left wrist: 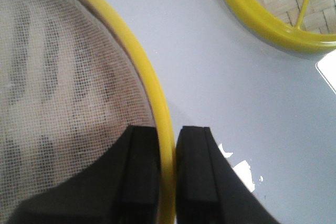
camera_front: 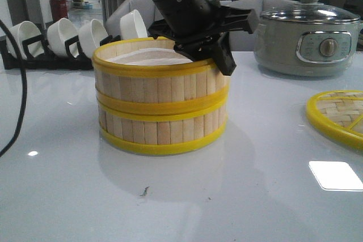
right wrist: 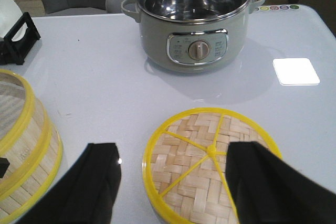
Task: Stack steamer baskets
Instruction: 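Open the left gripper and raise it off the stacked basket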
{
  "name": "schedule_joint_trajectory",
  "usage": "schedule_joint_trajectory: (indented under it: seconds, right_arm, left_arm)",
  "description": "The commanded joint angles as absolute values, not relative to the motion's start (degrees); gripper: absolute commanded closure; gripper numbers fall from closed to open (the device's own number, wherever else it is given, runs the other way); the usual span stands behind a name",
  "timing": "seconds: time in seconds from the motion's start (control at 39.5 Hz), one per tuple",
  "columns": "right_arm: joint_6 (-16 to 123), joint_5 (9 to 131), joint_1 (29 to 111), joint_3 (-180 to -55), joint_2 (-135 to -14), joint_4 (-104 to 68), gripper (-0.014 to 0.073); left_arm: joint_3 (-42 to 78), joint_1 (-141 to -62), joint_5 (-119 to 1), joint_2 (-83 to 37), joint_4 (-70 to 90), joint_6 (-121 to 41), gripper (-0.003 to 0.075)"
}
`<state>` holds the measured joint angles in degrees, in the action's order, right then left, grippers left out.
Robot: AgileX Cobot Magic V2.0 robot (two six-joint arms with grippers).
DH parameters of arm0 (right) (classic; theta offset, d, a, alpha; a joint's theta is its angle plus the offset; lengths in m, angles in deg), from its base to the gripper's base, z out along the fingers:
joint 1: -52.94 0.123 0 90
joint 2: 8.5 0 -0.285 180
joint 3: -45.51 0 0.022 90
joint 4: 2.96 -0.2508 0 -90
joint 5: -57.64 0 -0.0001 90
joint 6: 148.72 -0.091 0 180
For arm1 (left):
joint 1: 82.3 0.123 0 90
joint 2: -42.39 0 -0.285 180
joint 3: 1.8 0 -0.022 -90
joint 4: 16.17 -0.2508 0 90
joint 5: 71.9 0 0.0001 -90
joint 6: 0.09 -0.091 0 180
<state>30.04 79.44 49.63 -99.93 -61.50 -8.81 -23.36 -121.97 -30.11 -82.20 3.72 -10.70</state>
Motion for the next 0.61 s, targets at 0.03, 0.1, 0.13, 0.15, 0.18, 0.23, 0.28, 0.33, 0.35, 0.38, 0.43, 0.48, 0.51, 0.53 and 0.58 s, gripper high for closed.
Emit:
schedule_joint_trajectory:
  seconds: [0.03,0.1,0.13,0.15,0.18,0.23,0.28,0.33,0.35,0.38,0.43,0.48,0.51,0.53,0.58]
  right_arm:
    - [30.42,74.74,49.56,-101.93,-61.27,-8.75,0.0054]
    - [30.42,74.74,49.56,-101.93,-61.27,-8.75,0.0054]
    - [30.42,74.74,49.56,-101.93,-61.27,-8.75,0.0054]
    - [30.42,74.74,49.56,-101.93,-61.27,-8.75,0.0054]
    - [30.42,74.74,49.56,-101.93,-61.27,-8.75,0.0054]
    - [30.42,74.74,49.56,-101.93,-61.27,-8.75,0.0054]
    - [30.42,74.74,49.56,-101.93,-61.27,-8.75,0.0054]
    - [30.42,74.74,49.56,-101.93,-61.27,-8.75,0.0054]
    - [30.42,74.74,49.56,-101.93,-61.27,-8.75,0.0054]
    - [30.42,74.74,49.56,-101.93,-61.27,-8.75,0.0054]
    - [30.42,74.74,49.56,-101.93,-61.27,-8.75,0.0054]
    - [30.42,74.74,49.56,-101.93,-61.27,-8.75,0.0054]
    - [30.42,74.74,49.56,-101.93,-61.27,-8.75,0.0054]
    - [30.42,74.74,49.56,-101.93,-61.27,-8.75,0.0054]
    - [30.42,74.74,49.56,-101.93,-61.27,-8.75,0.0054]
  left_arm:
    - [-25.31,-122.66,-34.41,-78.92,5.48,-11.02,0.0445]
    - [-25.31,-122.66,-34.66,-78.92,4.45,-11.02,0.0359]
    - [-25.31,-122.66,-34.66,-78.92,4.46,-11.02,0.0333]
    - [-25.31,-122.66,-34.66,-78.92,4.46,-11.02,0.0318]
    - [-25.31,-122.66,-34.66,-78.92,4.46,-11.02,0.0302]
    - [-25.31,-122.66,-34.66,-78.92,4.46,-11.02,0.029]
    - [-25.31,-122.55,-34.66,-78.92,4.46,-11.02,0.029]
    - [-25.31,-122.3,-34.66,-78.68,4.46,-11.02,0.029]
    - [-25.31,-122.21,-34.66,-78.58,4.46,-11.02,0.0293]
    - [-25.31,-122.14,-34.66,-78.46,4.46,-11.02,0.0295]
    - [-25.31,-121.86,-34.66,-77.75,4.46,-11.02,0.0301]
    - [-25.43,-121.37,-34.66,-77.12,4.46,-11.02,0.0301]
    - [-25.58,-120.98,-34.45,-76.63,4.46,-10.9,0.0302]
    - [-25.84,-120.6,-34.28,-76.17,4.46,-10.9,0.0308]
    - [-26.54,-119.71,-33.61,-75.14,4.46,-10.76,0.034]
